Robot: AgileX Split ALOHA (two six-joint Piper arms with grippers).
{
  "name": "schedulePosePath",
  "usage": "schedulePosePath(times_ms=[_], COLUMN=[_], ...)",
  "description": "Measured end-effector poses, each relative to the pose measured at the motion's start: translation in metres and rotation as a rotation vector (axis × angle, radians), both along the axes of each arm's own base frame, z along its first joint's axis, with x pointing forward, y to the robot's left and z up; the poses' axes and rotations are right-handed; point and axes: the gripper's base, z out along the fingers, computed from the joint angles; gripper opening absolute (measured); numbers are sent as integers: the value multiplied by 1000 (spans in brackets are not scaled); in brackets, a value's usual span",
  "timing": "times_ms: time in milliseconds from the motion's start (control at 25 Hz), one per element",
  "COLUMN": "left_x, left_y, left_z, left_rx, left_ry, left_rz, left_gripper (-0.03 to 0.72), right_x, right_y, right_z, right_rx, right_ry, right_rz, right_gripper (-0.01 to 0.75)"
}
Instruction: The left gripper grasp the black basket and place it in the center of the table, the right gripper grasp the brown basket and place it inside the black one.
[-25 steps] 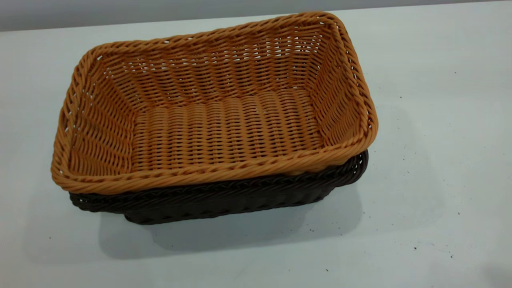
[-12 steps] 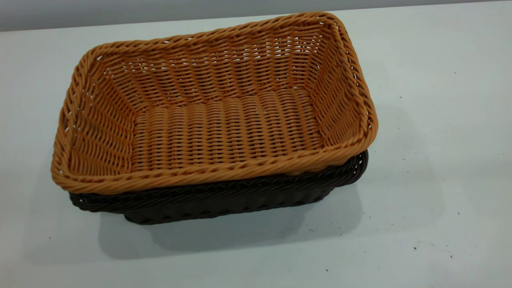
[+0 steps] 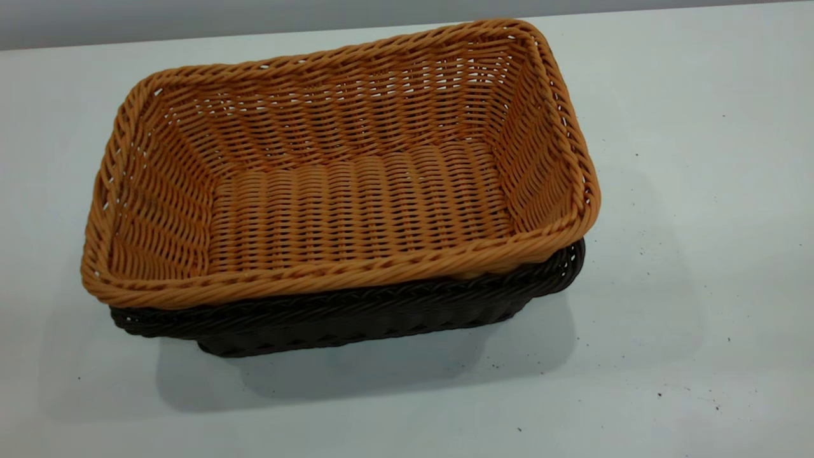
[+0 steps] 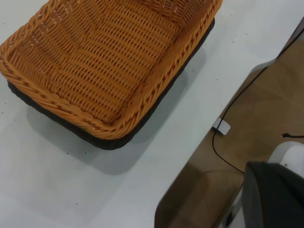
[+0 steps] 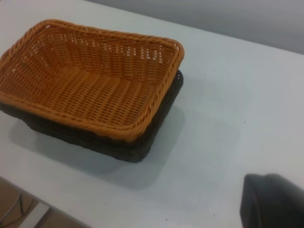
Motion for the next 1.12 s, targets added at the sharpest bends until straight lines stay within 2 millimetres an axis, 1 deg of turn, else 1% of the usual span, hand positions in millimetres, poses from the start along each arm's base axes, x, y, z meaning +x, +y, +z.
schedulePosePath(times_ms=[240,440,640,800,960,1120], left_x=[0,0,1,2,6,7], left_y=[0,0,-3,-12,-18,-20], left_z=[1,-1,-18,-29,-39,-47], left_rx=[-2,0,23,-14,-24,-3], left_ry=[-1,3,41,65,46,52], left_rz=[0,3,10,-14,-23,-29], left_gripper=[-1,-1,-1,-1,-1,-1], right_x=[-1,-1,-1,-1,-1,-1], right_y=[-2,-2,-2,-2,-2,-2], right_z=[-4,-4,-4,-4,-4,-4], right_rx=[-19,-16,-7,0,0,0], right_ry=[45,46,48,51,52,52], right_rz=[-22,-23,-27,-31,-32,-32], right_gripper=[0,0,0,0,0,0])
